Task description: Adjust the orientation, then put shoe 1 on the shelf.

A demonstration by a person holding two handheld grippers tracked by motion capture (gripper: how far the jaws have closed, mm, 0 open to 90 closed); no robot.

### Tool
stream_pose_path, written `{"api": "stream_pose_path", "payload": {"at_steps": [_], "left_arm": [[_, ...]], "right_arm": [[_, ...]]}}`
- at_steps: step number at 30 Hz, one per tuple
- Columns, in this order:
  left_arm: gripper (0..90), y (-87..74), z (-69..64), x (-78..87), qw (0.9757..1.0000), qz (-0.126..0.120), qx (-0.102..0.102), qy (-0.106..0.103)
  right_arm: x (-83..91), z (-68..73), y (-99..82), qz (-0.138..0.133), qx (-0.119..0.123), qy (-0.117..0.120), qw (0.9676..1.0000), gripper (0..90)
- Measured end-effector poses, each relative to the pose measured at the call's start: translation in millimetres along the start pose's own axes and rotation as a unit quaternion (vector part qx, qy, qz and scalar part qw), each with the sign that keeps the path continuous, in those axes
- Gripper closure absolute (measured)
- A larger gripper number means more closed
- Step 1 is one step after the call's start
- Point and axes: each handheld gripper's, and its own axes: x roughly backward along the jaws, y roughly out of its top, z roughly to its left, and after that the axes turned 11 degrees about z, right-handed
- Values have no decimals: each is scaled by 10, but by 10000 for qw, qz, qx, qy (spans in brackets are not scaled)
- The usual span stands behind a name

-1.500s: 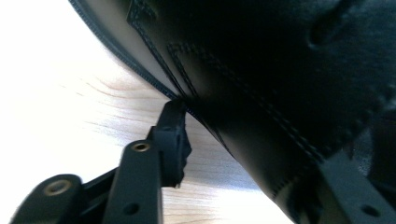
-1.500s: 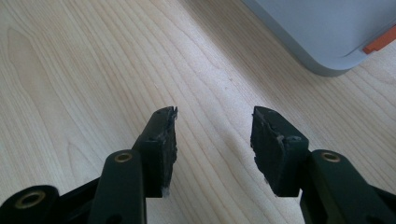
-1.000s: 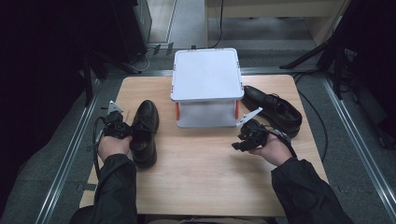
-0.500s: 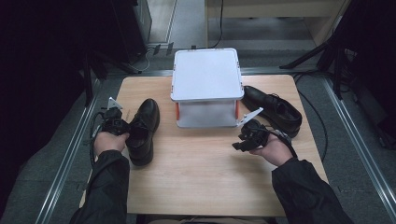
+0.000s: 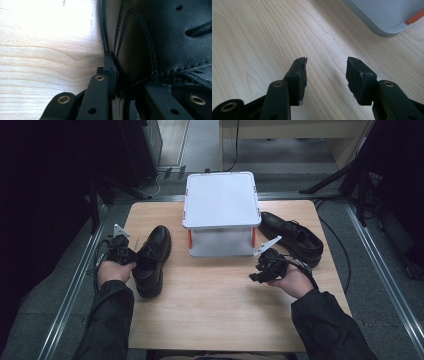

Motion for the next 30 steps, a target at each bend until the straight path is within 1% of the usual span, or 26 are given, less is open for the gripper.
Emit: {"api": "stream_pose_path", "payload": {"at_steps": [1,3,7,10,12,13,15,17,18,20,21,23,24,25,26,28,30], "left_arm": [[841,3,11,4,10000,6,32,-39],[842,10,26,9,10000,26,-11,-84],[844,41,55,17,9997,19,18,-245],[844,48,61,18,9996,25,4,-268],[844,47,65,18,9996,17,18,-290],[844,47,72,22,9996,37,-8,-296],[845,51,77,26,9994,37,34,-342],[845,56,83,31,9993,51,30,-365],[845,72,86,44,9990,66,96,-424],[845,78,84,56,9989,67,125,-445],[845,99,61,108,9991,98,87,-394],[845,109,46,126,9992,84,102,-385],[845,137,26,186,9992,48,127,-388],[845,137,26,186,9992,48,127,-388],[845,176,9,266,9990,9,104,-438],[846,209,-17,332,9987,-18,133,-485],[846,255,-49,414,9989,-33,108,-445]], "right_arm": [[-1,-3,2,-9,9,16,10000,516],[-4,-5,13,-44,10,51,10000,516],[-19,-13,49,-33,0,91,10000,516],[-25,-15,77,-72,7,98,9999,516],[-34,-6,71,-27,14,98,9999,516],[-39,-3,65,-12,33,100,9999,516],[-32,12,54,-11,43,96,9999,515],[-27,13,52,-27,53,101,9999,516],[-19,11,43,-63,58,102,9999,516],[-17,13,37,-59,45,111,9999,516],[-14,12,26,-47,49,99,9999,516],[-9,12,23,-57,42,100,9999,516],[-6,11,21,-77,43,113,9999,516],[-6,11,21,-77,43,113,9999,516],[-10,13,12,-57,60,102,9999,516],[-6,15,-4,-54,52,107,9999,516],[1,13,-14,-73,42,110,9999,516]]}}
